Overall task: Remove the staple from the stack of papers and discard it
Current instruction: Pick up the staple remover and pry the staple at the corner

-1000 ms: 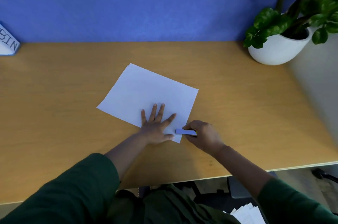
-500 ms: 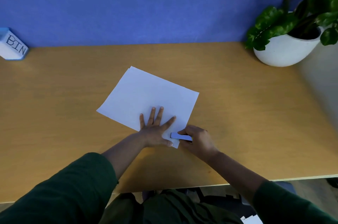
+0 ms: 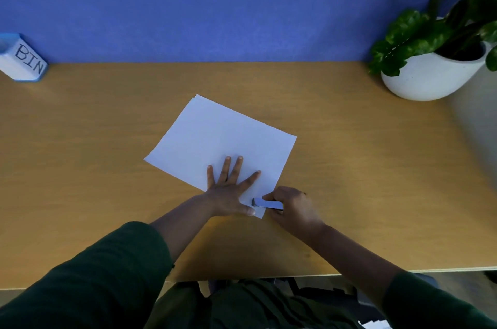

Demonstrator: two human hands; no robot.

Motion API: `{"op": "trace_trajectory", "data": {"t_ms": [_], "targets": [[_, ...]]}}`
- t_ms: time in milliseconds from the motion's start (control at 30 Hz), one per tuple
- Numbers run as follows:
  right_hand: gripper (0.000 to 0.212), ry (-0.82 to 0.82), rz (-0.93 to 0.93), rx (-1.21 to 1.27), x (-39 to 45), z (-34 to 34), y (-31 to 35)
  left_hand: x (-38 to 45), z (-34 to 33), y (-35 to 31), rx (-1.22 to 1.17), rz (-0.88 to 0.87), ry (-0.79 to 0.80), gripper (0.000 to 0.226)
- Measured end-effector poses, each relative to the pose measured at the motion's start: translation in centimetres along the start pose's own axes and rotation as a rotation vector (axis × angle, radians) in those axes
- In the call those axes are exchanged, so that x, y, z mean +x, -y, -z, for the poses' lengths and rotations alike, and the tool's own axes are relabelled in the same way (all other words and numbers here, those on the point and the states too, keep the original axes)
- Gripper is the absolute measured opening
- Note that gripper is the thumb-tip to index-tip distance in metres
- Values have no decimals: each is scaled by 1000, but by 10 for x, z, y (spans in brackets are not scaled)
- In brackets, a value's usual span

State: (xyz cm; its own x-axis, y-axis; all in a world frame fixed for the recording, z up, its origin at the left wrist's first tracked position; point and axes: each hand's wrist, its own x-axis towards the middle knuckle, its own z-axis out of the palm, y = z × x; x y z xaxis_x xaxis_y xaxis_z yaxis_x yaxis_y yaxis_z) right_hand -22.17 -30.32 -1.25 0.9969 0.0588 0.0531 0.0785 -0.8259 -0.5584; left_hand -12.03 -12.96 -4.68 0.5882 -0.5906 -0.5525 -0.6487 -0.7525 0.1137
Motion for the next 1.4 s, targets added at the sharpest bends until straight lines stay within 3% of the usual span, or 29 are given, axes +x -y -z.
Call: {"op": "trace_trajectory", "data": {"t_ms": [167, 467, 833, 1000, 1400], "targets": [[17, -45, 0, -42, 1, -3, 6, -1, 2, -2, -14, 5, 13, 98], [13, -57, -49, 114, -4, -4, 1, 0, 3, -2, -12, 7, 21, 98], [22, -80, -76, 187, -10, -10, -6, -4, 12, -6, -54, 15, 64, 99], [23, -174, -136, 312, 1, -6, -8, -6, 16, -6, -101, 7, 84, 98], [22, 30, 20, 77, 3, -2, -14, -1, 7, -5, -67, 14, 45, 101]]}}
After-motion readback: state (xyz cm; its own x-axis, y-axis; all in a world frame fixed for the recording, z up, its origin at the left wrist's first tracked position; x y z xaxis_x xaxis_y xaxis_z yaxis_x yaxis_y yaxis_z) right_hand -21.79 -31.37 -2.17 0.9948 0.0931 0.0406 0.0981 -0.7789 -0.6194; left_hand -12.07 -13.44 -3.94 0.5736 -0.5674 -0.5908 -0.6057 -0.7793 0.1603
